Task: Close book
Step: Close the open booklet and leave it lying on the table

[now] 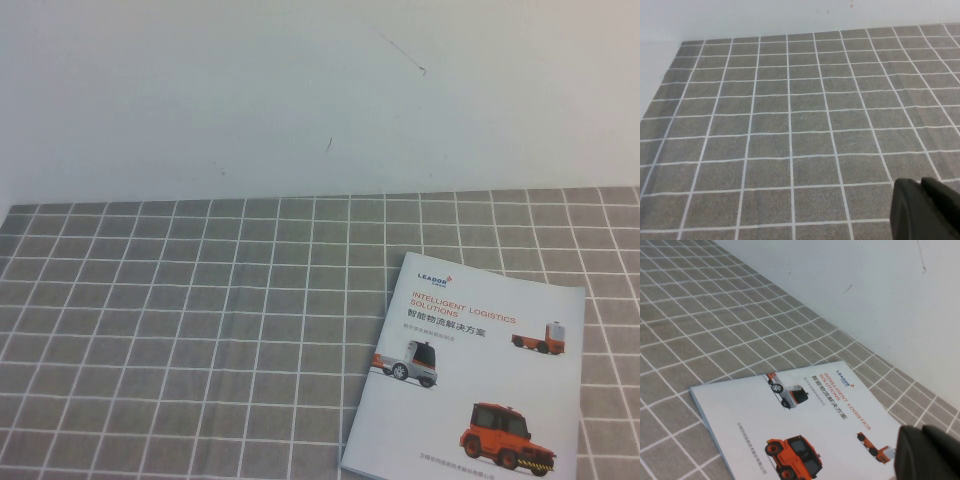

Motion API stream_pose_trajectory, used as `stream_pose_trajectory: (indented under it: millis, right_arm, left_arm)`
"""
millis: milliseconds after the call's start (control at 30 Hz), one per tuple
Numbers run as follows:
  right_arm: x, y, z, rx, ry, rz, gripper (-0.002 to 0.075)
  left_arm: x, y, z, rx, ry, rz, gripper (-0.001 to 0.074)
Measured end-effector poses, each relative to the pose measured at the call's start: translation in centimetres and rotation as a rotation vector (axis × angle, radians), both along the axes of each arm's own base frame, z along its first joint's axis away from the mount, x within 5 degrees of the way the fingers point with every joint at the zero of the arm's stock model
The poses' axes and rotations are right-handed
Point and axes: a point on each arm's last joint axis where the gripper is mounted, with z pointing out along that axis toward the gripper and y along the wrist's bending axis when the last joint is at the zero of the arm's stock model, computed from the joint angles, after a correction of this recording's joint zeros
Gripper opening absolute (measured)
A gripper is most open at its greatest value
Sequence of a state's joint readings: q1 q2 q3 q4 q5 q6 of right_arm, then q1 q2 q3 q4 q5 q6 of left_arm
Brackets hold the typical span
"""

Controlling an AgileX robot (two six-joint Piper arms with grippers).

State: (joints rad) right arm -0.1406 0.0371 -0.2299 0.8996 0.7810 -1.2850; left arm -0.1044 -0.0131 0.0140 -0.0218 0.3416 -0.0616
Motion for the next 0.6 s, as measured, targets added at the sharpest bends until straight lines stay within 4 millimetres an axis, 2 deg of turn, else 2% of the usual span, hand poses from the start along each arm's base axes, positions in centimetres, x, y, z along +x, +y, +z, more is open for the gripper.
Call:
stream_pose_trajectory:
  millis: [600]
  right_arm:
    - [0.00,0.00,0.00,0.000,0.000,0.000,-0.0003]
  left_arm:
    - [0.00,0.01,0.00,0.023,-0.002,-0.006,-0.0004]
